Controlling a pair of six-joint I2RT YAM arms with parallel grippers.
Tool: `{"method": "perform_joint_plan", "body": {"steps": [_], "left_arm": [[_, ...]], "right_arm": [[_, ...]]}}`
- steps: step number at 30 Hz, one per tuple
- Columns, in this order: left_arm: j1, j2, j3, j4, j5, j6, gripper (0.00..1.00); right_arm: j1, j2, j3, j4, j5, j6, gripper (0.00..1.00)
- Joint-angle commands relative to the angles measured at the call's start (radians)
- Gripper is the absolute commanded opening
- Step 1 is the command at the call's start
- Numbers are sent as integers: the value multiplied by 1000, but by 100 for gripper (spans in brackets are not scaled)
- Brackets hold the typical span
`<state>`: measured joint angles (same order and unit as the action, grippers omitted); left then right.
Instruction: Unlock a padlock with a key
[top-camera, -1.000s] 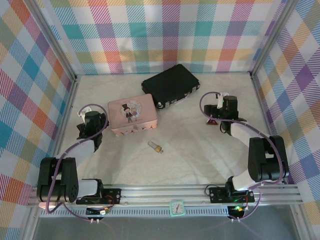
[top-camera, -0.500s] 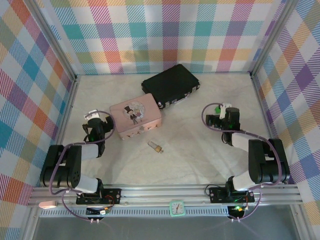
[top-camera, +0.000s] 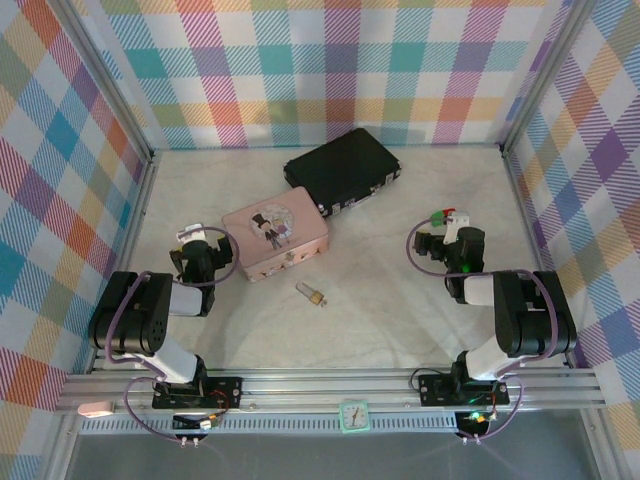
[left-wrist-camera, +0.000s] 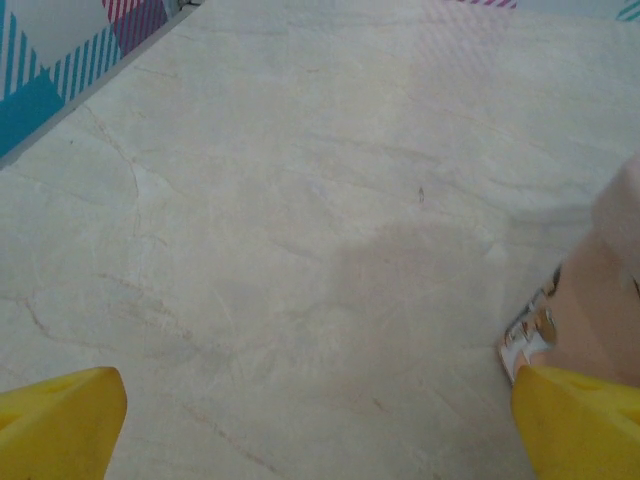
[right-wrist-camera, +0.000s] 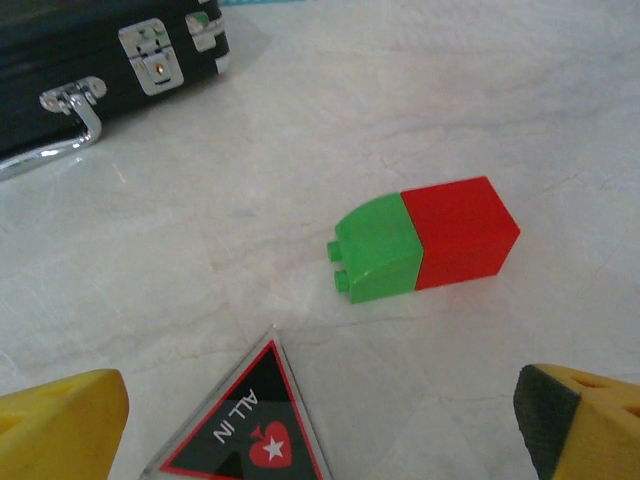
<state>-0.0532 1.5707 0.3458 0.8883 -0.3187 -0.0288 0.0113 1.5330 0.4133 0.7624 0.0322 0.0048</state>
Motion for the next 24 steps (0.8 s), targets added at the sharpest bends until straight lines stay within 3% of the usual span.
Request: {"method": "perform_joint_plan", "body": {"steps": [1, 24], "left_arm": [[-39, 7, 44, 11, 49, 22, 100], [-41, 6, 47, 8, 44, 23, 100]], "right_arm": [[-5, 0, -1, 59, -23, 14, 99], [-5, 1, 1, 60, -26, 14, 99]]}}
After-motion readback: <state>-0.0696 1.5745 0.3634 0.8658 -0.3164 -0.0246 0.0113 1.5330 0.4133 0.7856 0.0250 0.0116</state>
